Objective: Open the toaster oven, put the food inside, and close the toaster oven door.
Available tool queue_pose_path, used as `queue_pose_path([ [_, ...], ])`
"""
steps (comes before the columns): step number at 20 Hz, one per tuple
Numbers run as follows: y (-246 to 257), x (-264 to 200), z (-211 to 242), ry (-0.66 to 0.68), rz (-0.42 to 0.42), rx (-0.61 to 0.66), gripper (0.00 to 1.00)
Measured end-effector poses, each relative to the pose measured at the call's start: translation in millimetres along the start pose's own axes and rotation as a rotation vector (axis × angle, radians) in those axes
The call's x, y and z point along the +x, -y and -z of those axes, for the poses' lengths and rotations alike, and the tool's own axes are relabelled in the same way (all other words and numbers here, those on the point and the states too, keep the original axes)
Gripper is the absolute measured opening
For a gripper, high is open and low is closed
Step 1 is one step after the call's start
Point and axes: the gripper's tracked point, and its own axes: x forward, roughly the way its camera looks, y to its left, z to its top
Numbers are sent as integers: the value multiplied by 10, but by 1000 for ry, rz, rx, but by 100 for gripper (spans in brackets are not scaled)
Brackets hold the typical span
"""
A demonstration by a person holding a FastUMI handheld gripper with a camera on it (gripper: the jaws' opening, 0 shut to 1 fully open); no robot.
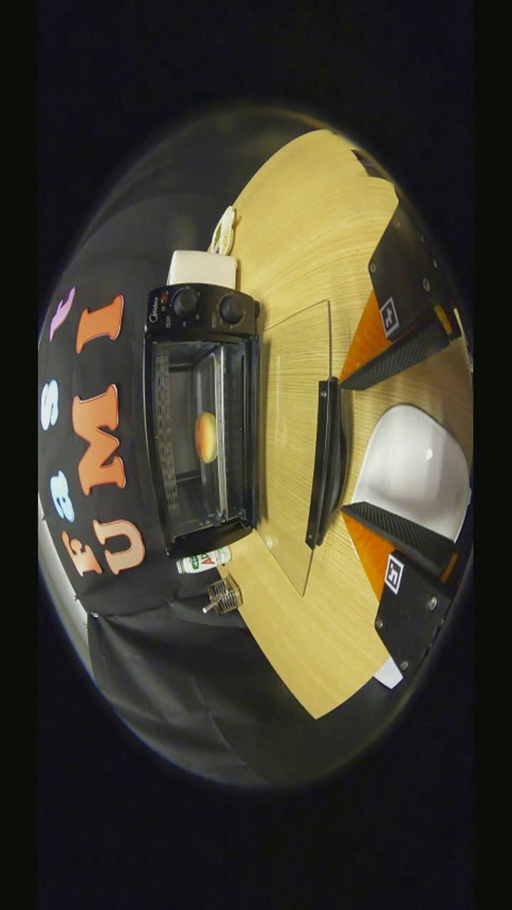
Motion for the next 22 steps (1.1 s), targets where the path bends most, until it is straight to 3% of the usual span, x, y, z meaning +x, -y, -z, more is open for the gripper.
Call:
queue_pose_path([
  [6, -12, 80, 59, -78, 9, -17, 94],
  [11, 28, 140, -99, -67, 56, -59, 94],
  [13, -56, 144, -119, -78, 33, -37, 94],
  [18, -103, 138, -358, -21, 65, -125, 94],
  [22, -62, 197, -572, 22, 93, -122, 94],
])
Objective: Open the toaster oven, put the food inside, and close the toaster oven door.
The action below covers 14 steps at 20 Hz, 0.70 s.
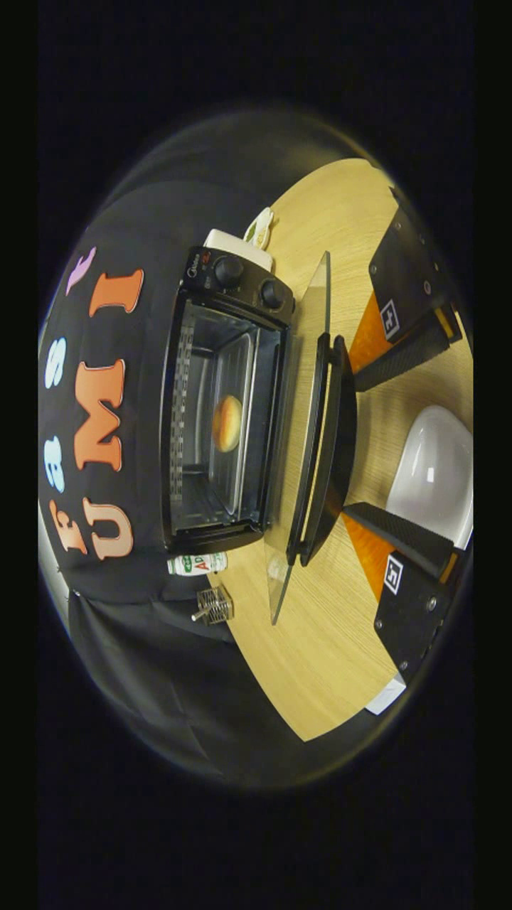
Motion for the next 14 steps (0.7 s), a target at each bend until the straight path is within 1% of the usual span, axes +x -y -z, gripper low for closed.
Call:
queue_pose_path([
  [4, 125, 80, -179, 44, 43, 9, 93],
  [9, 129, 122, -417, 115, 48, 43, 94],
  [14, 143, 174, -565, 172, 93, 1, 94],
])
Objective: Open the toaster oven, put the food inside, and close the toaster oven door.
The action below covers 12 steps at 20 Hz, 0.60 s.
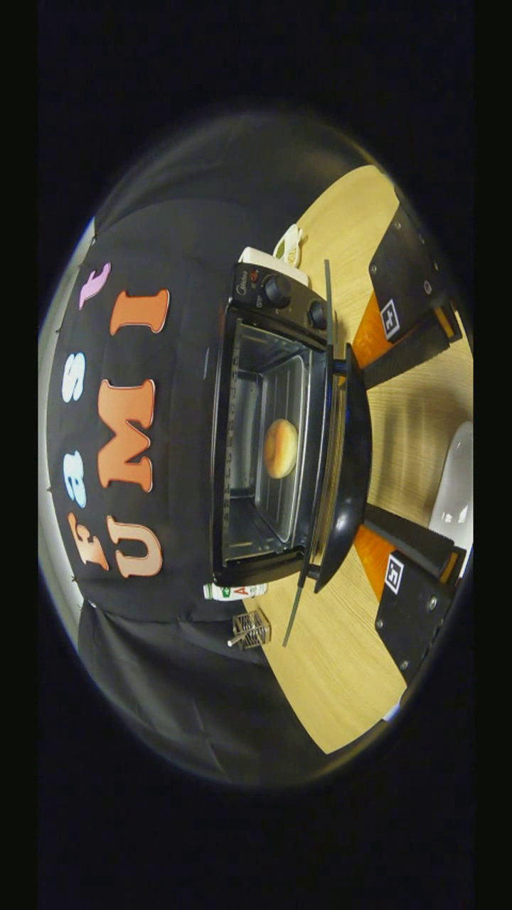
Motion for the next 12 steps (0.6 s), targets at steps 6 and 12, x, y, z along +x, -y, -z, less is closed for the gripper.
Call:
queue_pose_path([
  [6, 14, 94, -147, 32, 7, 29, 94],
  [12, -6, 299, -363, 83, 26, -7, 94],
])
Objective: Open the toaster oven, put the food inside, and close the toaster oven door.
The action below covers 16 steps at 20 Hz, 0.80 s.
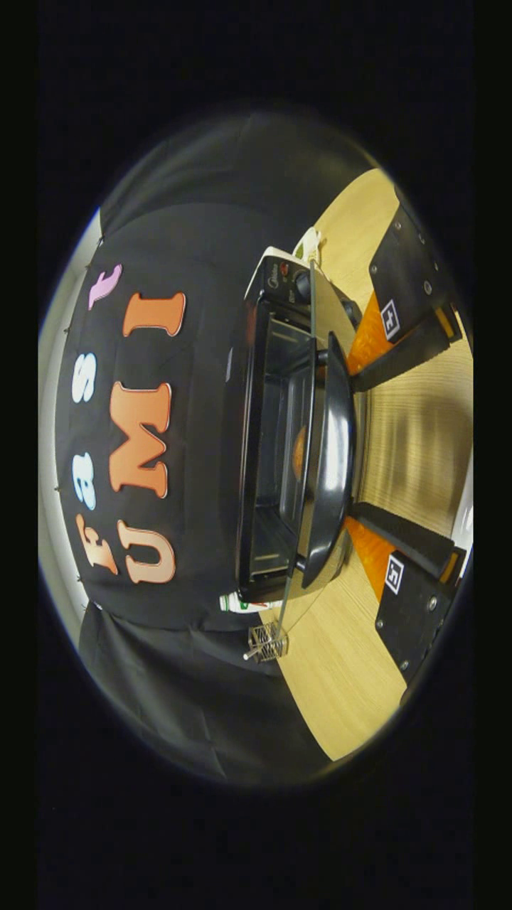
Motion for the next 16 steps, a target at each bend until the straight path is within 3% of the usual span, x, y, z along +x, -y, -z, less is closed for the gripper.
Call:
queue_pose_path([
  [4, 10, 174, -153, 34, 21, -38, 94],
  [10, 22, 366, -297, 44, 18, 15, 94],
  [16, 145, 198, -451, 99, 43, 15, 94],
])
